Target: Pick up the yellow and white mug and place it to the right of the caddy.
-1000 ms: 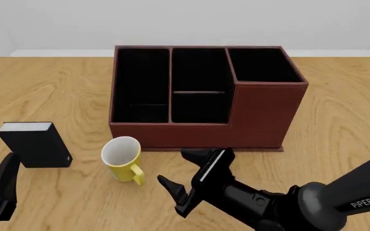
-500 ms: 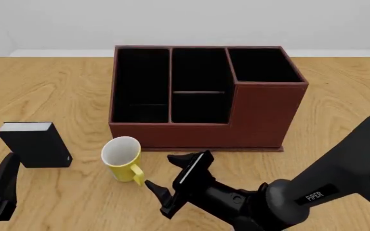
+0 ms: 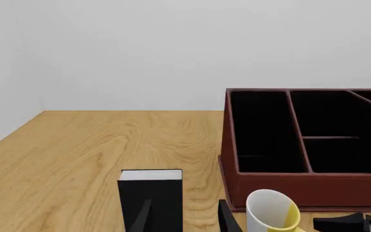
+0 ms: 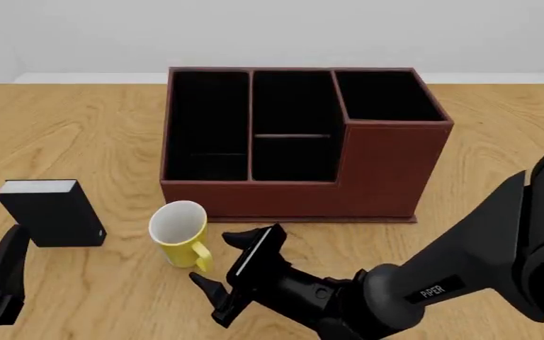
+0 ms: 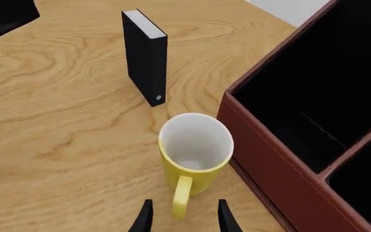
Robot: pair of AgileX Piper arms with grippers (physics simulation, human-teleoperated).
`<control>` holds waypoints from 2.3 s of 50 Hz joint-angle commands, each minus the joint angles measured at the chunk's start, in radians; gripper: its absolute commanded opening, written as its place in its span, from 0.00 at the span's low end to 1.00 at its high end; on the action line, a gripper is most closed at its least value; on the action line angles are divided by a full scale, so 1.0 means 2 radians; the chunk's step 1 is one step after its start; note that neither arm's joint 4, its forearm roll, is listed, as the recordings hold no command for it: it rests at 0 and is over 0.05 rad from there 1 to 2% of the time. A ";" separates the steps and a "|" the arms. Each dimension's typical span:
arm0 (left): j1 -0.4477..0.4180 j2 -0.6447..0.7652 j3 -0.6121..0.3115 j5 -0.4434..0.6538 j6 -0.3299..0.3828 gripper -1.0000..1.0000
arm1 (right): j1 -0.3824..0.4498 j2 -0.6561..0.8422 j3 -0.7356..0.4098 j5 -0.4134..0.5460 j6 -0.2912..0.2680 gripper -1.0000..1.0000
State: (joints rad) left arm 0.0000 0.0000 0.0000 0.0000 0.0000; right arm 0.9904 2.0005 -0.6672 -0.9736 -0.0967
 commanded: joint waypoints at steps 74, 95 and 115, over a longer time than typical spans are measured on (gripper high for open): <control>0.000 0.000 0.000 0.000 0.000 1.00 | 0.029 -0.030 0.012 0.005 -0.052 0.00; 0.000 0.000 0.000 0.000 0.000 1.00 | 0.023 -0.124 0.052 0.042 -0.058 0.00; 0.000 0.000 0.000 0.000 0.000 1.00 | 0.014 -0.170 0.071 0.059 -0.069 0.00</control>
State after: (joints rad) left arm 0.0000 0.0000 0.0000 0.0000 0.0000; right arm 1.0262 1.7155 -0.5426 -0.8723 -0.2360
